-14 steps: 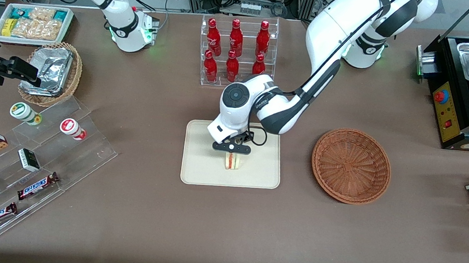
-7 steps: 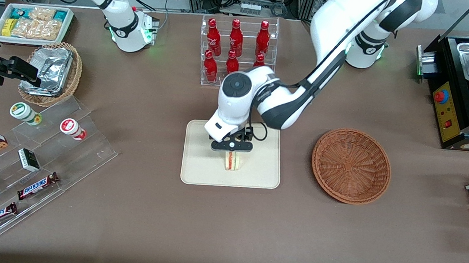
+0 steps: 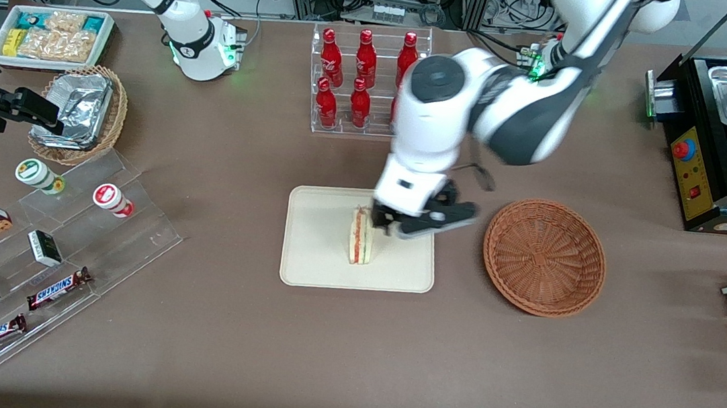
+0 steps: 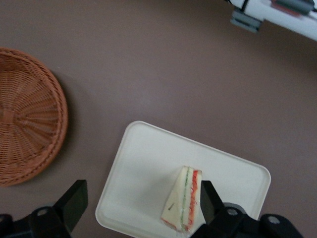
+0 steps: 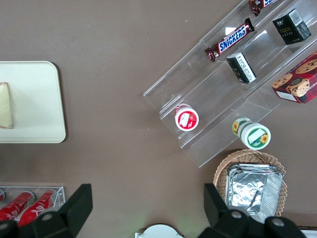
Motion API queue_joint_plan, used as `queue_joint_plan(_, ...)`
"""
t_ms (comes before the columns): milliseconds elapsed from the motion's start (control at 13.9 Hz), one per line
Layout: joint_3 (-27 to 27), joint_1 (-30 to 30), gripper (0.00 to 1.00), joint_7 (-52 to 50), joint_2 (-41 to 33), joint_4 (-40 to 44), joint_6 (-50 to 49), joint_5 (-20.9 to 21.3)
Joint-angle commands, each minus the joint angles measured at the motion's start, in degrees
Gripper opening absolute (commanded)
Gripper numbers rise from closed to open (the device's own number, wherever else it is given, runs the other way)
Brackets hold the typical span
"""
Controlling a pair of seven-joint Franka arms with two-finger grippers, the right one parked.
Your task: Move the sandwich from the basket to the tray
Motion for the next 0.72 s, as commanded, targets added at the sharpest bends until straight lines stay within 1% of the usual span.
queue_joint_plan(0,-0.4,6.1,1.0,2.8,-6.2,-5.0,-2.4,-0.3)
queue_joint_plan(144,-0.4,10.6,1.0,9.9,-9.6,-5.9,-6.0,-3.0)
queue_joint_plan(433,-0.3,20.7,1.0,29.8,-15.4,-5.8,-15.1,-9.6)
queue_joint_plan(649,-0.3,26.6,1.0,43.9,-18.7,-6.0,-20.4,-12.4)
